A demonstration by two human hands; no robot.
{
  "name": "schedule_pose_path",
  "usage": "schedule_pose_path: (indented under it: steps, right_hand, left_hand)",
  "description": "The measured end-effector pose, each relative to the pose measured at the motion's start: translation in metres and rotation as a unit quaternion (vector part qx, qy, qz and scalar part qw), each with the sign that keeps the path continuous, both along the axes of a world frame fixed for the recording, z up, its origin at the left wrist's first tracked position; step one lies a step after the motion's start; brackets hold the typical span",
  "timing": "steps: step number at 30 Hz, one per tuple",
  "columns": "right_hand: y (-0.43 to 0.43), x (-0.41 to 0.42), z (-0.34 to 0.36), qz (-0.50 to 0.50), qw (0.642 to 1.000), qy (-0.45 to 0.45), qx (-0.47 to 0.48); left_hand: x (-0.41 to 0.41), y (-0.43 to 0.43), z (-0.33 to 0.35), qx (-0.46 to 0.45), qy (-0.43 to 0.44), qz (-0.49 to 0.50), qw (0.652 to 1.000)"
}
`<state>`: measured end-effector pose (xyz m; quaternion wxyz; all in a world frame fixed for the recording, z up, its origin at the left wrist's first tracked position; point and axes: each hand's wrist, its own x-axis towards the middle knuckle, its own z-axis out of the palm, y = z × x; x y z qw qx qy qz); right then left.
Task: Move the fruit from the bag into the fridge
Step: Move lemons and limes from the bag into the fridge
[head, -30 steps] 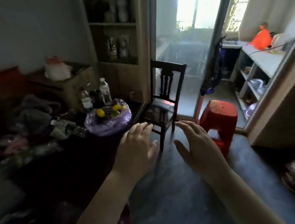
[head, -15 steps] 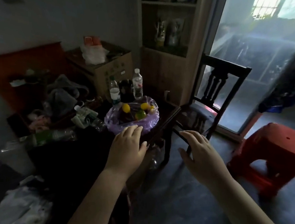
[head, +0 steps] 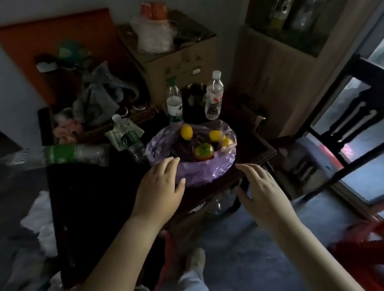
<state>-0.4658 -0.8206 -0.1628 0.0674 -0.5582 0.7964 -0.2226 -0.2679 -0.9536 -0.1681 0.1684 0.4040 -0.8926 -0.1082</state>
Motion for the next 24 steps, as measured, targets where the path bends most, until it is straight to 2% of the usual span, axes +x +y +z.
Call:
schedule_pose_path:
  steps: [5,14,19,24]
  right_hand:
    - [-0.089,-0.035,-0.020,0.044,0.999,-0.010,0.021]
    - [-0.220,-0.100,-0.080,0.042,0.990,-0.048,0.129]
    - [-0.262,-0.119,-0.116,0.065,0.982,-0.050,0.172]
    - [-0.268,-0.136,-0.136,0.072,0.979,-0.035,0.187]
  left_hand:
    - [-0.034,-0.074,-0.026,0.014,0.005,0.014,1.000]
    - [-0.119,-0.189,-0.079,0.082,-0.026,-0.026,0.996]
    - [-0.149,-0.226,-0.117,0.118,-0.060,-0.040,0.990]
    - [-0.163,-0.246,-0.147,0.138,-0.077,-0.042,0.987]
